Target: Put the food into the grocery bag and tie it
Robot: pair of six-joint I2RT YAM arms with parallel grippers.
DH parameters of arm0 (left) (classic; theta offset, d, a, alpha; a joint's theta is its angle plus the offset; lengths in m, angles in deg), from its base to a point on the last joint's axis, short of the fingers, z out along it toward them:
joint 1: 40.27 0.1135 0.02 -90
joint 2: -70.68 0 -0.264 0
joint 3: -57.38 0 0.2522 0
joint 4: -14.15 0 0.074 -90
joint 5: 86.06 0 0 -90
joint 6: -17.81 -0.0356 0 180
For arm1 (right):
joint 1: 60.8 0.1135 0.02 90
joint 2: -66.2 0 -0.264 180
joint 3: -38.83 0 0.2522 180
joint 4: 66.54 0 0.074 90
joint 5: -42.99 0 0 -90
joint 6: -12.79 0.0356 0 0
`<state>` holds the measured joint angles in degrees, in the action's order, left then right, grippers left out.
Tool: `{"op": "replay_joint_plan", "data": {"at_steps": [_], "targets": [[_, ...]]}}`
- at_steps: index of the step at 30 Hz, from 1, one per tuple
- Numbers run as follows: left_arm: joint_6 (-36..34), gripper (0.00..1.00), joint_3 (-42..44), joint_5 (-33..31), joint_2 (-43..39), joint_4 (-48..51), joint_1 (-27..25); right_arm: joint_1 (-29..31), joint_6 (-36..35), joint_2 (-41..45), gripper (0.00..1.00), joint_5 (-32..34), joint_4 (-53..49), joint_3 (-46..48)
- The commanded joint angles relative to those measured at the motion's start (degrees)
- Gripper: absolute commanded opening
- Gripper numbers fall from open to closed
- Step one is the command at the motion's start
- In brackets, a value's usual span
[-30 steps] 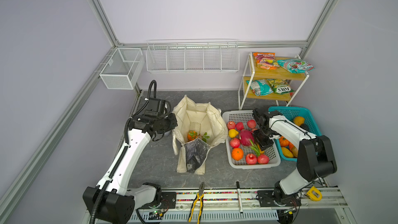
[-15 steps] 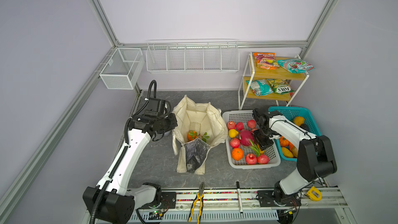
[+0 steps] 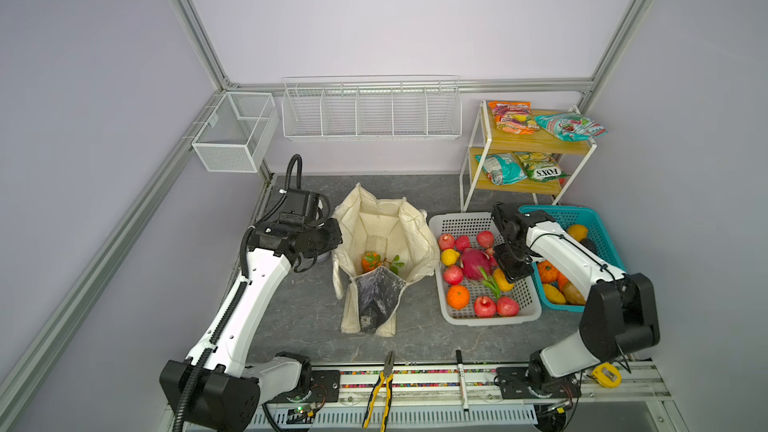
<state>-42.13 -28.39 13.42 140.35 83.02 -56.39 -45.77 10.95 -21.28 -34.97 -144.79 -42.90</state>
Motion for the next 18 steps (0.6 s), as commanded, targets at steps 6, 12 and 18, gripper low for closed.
{"op": "replay_joint_plan", "data": {"at_steps": [6,12,18], "targets": [[-0.36,0.00,0.20,-0.22,-1.97,0.17,0.21,-0.25,-0.58,5.96,0.47,3.91,-4.82,-3.90],[-0.10,0.00,0.47,-0.07,-2.61,0.26,0.21,0.31,-4.09,9.19,0.45,3.79,-5.32,-6.43],[0.00,0.00,0.69,0.10,-2.95,0.27,0.16,1.92,-5.44,11.05,0.45,2.41,-5.69,-9.36]]}}
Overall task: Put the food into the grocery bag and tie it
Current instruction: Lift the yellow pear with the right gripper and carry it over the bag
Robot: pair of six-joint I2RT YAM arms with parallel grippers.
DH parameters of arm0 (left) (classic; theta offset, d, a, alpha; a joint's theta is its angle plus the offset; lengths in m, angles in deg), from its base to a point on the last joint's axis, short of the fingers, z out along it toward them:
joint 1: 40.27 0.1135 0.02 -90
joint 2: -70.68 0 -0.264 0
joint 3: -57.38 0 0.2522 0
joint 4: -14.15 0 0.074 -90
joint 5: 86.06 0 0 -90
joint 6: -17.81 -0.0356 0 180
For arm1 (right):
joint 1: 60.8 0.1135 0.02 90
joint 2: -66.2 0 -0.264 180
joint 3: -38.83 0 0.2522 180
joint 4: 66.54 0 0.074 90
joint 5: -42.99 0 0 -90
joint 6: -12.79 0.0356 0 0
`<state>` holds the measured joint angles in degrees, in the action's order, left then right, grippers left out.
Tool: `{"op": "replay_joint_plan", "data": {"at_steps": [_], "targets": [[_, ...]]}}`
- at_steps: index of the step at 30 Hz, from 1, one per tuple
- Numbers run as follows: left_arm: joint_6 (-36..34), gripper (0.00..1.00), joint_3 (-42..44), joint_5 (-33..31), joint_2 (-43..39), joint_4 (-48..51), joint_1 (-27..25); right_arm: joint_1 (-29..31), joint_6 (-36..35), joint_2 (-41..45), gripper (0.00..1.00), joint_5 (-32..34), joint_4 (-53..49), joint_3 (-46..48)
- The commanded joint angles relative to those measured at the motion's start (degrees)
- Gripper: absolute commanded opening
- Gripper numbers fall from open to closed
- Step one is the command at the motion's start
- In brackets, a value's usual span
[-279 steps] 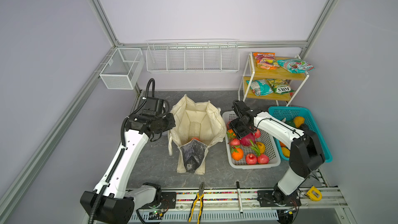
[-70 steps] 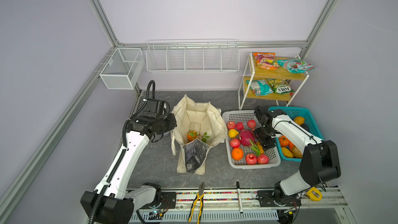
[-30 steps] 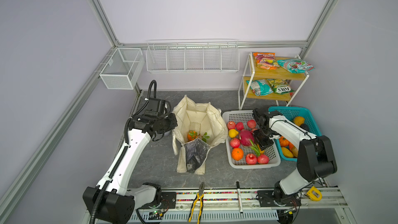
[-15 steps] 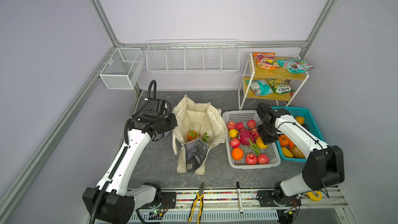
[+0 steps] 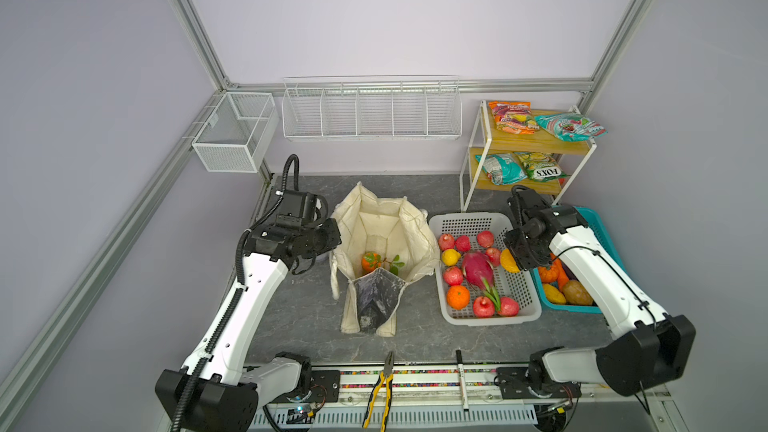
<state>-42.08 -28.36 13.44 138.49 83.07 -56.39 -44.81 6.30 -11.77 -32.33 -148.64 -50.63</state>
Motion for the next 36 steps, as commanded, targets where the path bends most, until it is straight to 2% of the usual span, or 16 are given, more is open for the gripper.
{"op": "replay_joint_plan", "data": {"at_steps": [1,11,18,25,30,36], "targets": [[-0.04,0.00,0.62,0.12,-1.10,0.25,0.12,1.36,-1.01,1.74,0.45,-0.42,-1.82,-2.28],[-0.14,0.00,0.55,0.34,-0.91,0.31,0.12,8.36,-5.62,-1.82,0.45,-3.80,1.50,-15.81],[-0.29,0.00,0.37,0.75,-0.39,0.39,0.12,18.81,-13.53,-11.43,0.45,-7.77,8.04,-30.45],[-0.79,0.00,0.15,1.06,-0.14,0.65,0.12,29.06,-22.92,-22.38,0.46,-14.95,17.06,-41.32],[-1.02,0.00,0.03,1.29,-0.28,0.79,0.12,31.78,-25.19,-28.58,0.46,-22.55,20.19,-44.40],[-1.19,0.00,-0.15,1.31,-0.49,0.96,0.12,33.73,-30.17,-37.60,0.47,-26.91,14.15,-51.39]]}}
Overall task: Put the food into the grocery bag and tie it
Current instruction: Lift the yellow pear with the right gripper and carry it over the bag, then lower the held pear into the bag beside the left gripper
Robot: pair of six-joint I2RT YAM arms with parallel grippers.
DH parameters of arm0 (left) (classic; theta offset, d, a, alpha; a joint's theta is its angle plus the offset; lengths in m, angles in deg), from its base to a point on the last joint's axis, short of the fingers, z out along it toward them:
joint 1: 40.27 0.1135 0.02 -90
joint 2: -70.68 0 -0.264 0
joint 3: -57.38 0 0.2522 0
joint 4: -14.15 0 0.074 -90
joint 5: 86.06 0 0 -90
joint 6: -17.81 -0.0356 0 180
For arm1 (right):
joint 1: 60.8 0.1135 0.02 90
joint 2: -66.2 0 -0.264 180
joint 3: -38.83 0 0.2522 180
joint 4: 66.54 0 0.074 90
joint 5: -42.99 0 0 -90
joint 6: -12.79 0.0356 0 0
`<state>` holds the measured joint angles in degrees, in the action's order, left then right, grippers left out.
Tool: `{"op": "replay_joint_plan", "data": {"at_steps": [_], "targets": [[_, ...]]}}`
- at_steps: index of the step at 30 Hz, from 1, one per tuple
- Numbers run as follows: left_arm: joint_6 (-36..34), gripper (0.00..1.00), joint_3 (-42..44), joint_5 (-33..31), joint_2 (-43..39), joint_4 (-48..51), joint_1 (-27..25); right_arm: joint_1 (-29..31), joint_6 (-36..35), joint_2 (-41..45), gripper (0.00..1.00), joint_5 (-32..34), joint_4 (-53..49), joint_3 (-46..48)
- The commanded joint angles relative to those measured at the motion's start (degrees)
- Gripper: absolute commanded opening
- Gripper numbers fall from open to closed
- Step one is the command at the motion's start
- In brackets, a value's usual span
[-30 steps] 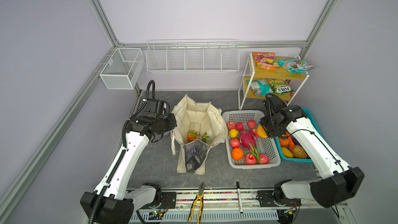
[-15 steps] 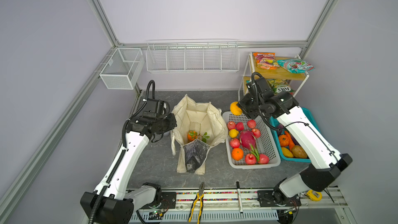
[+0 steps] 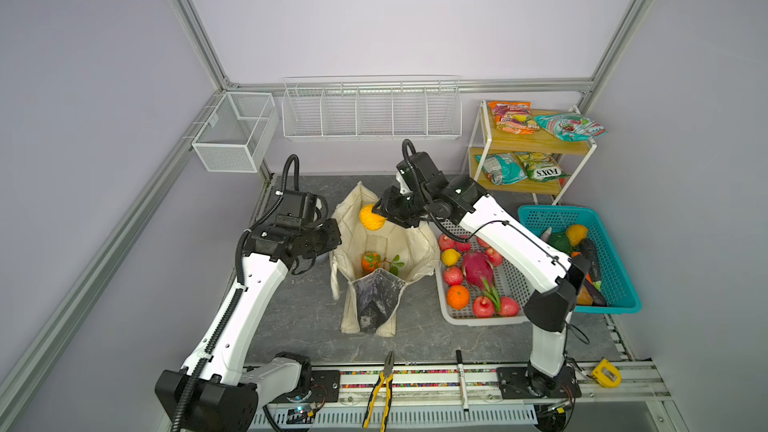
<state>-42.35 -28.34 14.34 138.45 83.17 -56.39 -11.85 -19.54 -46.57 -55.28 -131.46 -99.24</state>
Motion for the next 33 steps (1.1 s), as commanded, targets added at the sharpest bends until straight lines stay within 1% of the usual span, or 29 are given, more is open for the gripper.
{"op": "replay_joint_plan", "data": {"at_steps": [1,2,7,15,19,28,33], "targets": [[-0.93,0.00,-0.13,0.42,-0.51,0.81,0.12,0.96,-5.17,-3.90,0.47,-4.24,-3.30,-3.71],[-0.90,0.00,-0.19,0.42,-0.53,0.81,0.12,1.18,-5.81,-4.96,0.47,-4.45,-5.65,-4.36],[-1.70,0.00,-0.80,0.07,-0.45,1.16,0.12,1.76,-8.71,-8.58,0.47,-5.57,-9.15,-5.62],[-1.72,0.00,-0.87,-0.11,-0.43,0.86,0.12,2.96,-13.19,-12.03,0.47,-6.50,-13.91,-5.59],[-1.63,0.00,-0.95,0.07,-0.05,0.56,0.12,3.78,-14.24,-13.23,0.47,-6.42,-16.16,-5.68],[-1.63,0.00,-1.33,0.15,0.41,0.19,0.12,3.70,-17.26,-12.65,0.47,-1.32,-19.35,-6.19],[-1.59,0.00,-1.29,0.16,0.43,0.14,0.12,3.37,-18.44,-10.49,0.47,2.98,-19.33,-6.92]]}}
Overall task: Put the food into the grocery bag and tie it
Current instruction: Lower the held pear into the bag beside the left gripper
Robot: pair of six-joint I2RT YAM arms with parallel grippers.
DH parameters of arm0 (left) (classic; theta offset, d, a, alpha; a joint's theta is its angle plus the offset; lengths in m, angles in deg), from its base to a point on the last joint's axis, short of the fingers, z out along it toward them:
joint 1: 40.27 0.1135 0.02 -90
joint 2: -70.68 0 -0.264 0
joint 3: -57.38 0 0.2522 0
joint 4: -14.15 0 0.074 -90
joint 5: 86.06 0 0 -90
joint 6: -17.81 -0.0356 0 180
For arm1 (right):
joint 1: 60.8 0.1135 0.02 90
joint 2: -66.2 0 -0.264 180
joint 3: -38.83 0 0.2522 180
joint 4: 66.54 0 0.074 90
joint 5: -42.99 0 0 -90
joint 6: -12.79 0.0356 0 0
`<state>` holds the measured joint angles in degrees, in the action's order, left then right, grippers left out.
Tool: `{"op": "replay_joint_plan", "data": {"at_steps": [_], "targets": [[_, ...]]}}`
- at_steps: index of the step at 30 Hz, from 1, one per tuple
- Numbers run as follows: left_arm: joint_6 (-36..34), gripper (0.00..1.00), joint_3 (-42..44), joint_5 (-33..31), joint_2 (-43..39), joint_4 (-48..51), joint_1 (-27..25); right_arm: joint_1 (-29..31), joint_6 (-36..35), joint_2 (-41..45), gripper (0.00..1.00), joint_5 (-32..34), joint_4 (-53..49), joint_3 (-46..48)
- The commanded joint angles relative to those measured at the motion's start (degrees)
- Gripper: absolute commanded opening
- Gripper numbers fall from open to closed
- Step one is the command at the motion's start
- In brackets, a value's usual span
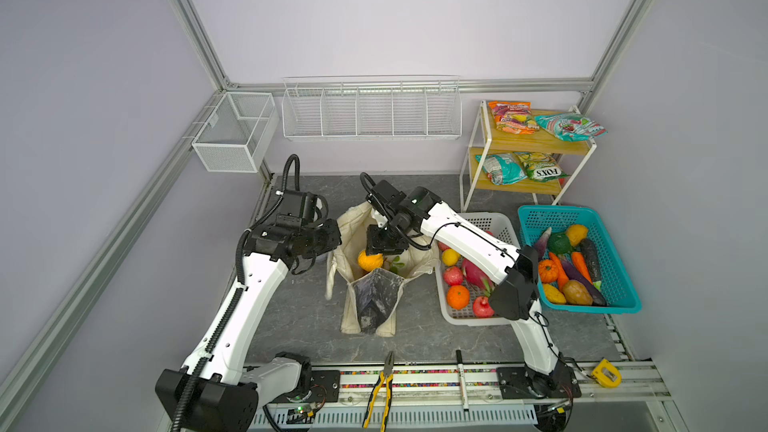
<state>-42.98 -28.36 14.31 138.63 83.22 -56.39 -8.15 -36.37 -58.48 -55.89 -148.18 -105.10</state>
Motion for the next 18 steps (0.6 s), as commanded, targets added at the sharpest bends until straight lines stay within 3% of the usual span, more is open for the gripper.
{"op": "replay_joint_plan", "data": {"at_steps": [1,8,18], "targets": [[-1.00,0.00,-1.27,0.18,0.24,0.07,0.12,-0.43,-1.89,1.95,0.47,4.53,-2.44,-1.49],[-0.69,0.00,-1.24,0.37,0.56,-0.33,0.12,-0.79,-4.53,5.49,0.47,7.73,1.56,-2.11],[-0.50,0.00,-2.28,0.18,0.81,-0.47,0.12,1.49,-9.54,1.96,0.47,3.13,-0.96,-1.41]]}}
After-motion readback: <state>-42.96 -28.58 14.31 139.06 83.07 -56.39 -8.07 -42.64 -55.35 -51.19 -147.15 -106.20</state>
